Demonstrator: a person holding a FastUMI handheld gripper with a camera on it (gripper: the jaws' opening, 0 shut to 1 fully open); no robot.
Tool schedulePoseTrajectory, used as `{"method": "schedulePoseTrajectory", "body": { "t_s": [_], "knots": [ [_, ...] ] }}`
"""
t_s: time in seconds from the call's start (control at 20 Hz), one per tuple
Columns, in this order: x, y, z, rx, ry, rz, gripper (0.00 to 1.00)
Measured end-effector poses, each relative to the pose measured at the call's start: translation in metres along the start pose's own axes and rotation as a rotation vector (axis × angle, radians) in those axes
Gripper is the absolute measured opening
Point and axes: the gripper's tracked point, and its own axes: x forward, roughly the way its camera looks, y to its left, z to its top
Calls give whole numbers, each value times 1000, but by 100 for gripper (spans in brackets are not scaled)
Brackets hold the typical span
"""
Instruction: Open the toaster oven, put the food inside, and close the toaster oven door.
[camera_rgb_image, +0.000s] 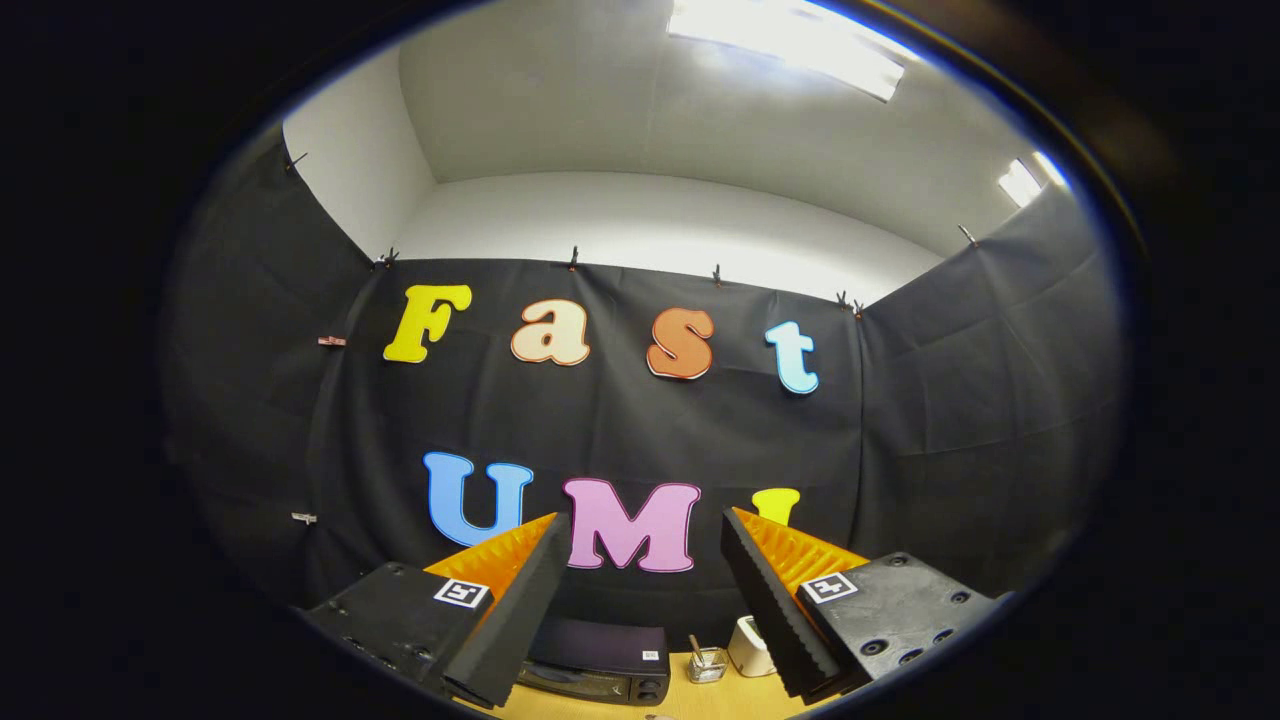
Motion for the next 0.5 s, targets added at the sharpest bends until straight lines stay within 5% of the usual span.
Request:
{"method": "schedulePoseTrajectory", "body": {
  "t_s": [0.5],
  "knots": [
    [35, 24, -31, 29, 36, 45, 97]
  ]
}}
